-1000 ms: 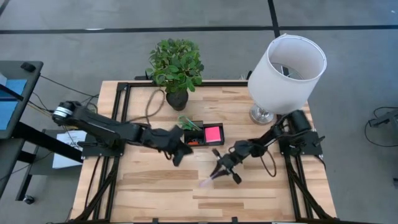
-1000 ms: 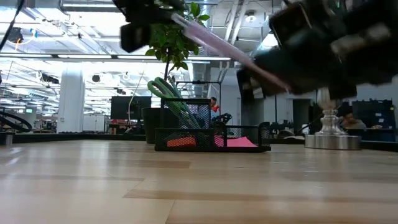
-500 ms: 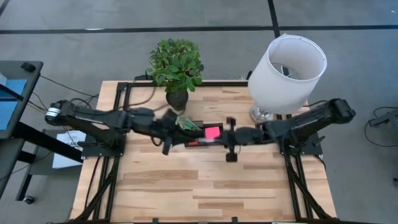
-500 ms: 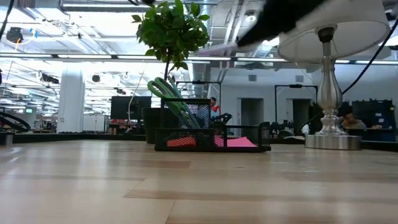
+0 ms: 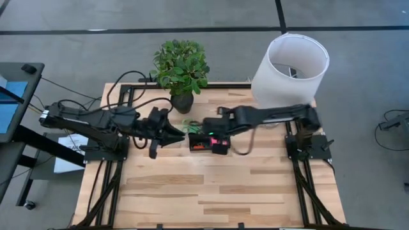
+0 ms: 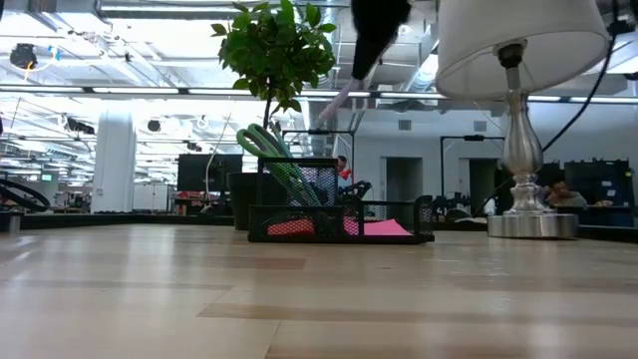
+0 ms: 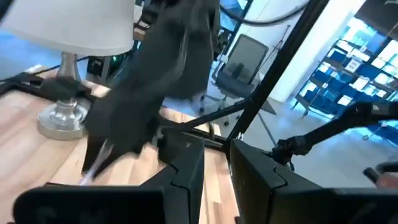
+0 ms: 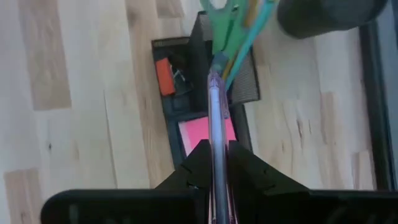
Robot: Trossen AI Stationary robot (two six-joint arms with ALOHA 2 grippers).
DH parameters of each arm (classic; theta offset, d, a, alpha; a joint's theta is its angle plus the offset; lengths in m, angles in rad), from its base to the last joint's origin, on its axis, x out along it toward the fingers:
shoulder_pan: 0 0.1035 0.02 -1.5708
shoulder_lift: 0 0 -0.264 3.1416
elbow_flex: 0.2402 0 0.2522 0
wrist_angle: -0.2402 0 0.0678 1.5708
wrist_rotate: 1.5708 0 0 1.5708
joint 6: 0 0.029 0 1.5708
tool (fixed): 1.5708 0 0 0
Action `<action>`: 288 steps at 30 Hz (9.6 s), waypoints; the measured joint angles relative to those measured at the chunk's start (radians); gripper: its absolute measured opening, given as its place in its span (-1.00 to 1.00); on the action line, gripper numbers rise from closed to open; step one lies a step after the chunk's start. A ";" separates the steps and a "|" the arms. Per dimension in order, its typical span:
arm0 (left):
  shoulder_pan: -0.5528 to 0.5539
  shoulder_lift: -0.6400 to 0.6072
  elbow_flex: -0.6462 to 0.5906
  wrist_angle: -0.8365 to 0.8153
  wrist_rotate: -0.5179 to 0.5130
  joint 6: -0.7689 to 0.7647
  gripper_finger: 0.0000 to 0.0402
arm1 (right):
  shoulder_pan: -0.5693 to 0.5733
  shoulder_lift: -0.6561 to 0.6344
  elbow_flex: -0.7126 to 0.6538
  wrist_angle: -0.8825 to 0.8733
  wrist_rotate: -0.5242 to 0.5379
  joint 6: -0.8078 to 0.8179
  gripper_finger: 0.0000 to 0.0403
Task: Pick and place office supplies into organizer
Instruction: Put the purple pen into the black desk organizer, then return to Home Position
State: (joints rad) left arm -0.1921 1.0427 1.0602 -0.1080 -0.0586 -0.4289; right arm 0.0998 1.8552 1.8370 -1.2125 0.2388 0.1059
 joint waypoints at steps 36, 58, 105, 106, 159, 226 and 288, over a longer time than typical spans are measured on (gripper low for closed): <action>0.000 -0.161 -0.001 -0.270 0.027 0.089 -0.65 | -0.072 0.391 0.449 -0.349 0.015 0.185 -0.81; 0.000 -0.161 -0.001 -0.270 0.035 0.092 -0.65 | -0.077 0.391 0.433 -0.135 -0.005 0.060 -0.28; -0.041 -0.980 -0.389 -0.396 -0.268 0.167 -0.69 | 0.540 -0.422 0.188 -0.179 0.401 0.197 -0.37; -0.040 -0.977 -0.392 -0.400 -0.275 0.168 -0.69 | 0.555 -0.447 0.176 -0.191 0.427 0.206 -0.37; -0.040 -0.977 -0.394 -0.613 -0.292 0.256 -0.69 | 0.336 -1.853 -1.674 1.076 0.123 -0.104 -0.37; -0.040 -0.977 -0.394 -0.613 -0.293 0.257 -0.69 | 0.026 -1.829 -1.830 1.245 -0.108 -0.061 -0.37; -0.040 -0.977 -0.393 -0.613 -0.292 0.257 -0.69 | 0.026 -1.829 -1.830 1.245 -0.108 -0.061 -0.37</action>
State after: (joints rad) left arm -0.2324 0.0654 0.6670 -0.7208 -0.3510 -0.1722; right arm 0.1261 0.0266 0.0071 0.0322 0.1310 0.0449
